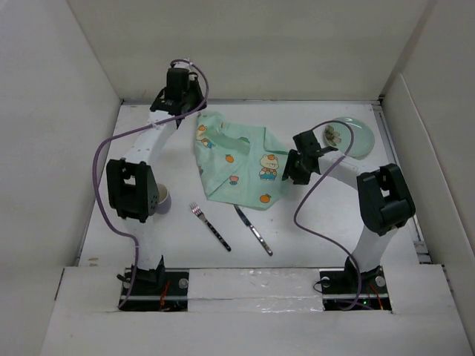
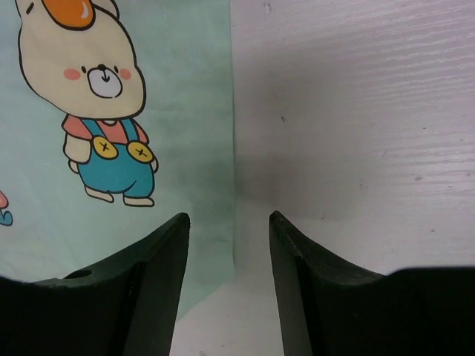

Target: Set the dinner table for one person

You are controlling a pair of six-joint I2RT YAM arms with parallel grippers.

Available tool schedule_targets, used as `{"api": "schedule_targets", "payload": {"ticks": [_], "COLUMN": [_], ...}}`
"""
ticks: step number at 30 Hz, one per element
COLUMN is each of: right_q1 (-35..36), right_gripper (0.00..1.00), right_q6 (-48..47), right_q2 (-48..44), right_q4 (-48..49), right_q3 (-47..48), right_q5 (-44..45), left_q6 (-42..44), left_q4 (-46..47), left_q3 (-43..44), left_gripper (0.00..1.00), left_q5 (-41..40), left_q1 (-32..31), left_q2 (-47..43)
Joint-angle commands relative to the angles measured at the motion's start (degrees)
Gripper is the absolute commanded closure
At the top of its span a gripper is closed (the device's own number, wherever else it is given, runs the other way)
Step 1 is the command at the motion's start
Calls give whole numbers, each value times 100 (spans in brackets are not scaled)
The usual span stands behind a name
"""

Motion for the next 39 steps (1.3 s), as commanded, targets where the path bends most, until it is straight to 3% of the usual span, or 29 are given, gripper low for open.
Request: {"api": "schedule_targets", "payload": {"ticks": [1,5,7,11,16,18,22,31,39], "right_q1": [1,1,1,-52,-52,-52,-52,-52,-104], "right_gripper": [47,53,56,70,71,68,55,54,54], "right_q6": [204,275,310,354,363,354,354,345,292], "right_q2": [131,255,255,98,-87,-158,-324,-518,-606], "right_q4": [331,506,577,726,911,938,1008,1043,955], "right_q3": [152,161,152,47,-208,-261,-515,-665,-630], "right_q5": [-301,-468,-469,-521,-793,-873,-995,-1163,-1163], "left_q6": [833,896,755,588,720,746,842,1220,1370], "left_q4": [-880,-926,-873,-732,-706,-706,-487,-574,-469], "left_q3": [-475,-1161,-1390,-1314,-672,-382,-66,629,735], "left_gripper": [93,92,77,66,63,62,49,49,53], "left_q5": [-828,-1327,-1356,-1459,-2338,-2761,-2947,-3228,-3360], "left_q1": [-858,-1651,-1942,-2162,-2593,-2672,-2725,-2778,-2778], "left_q2": [-506,-629,-595,-191,687,890,1294,1892,2157]}}
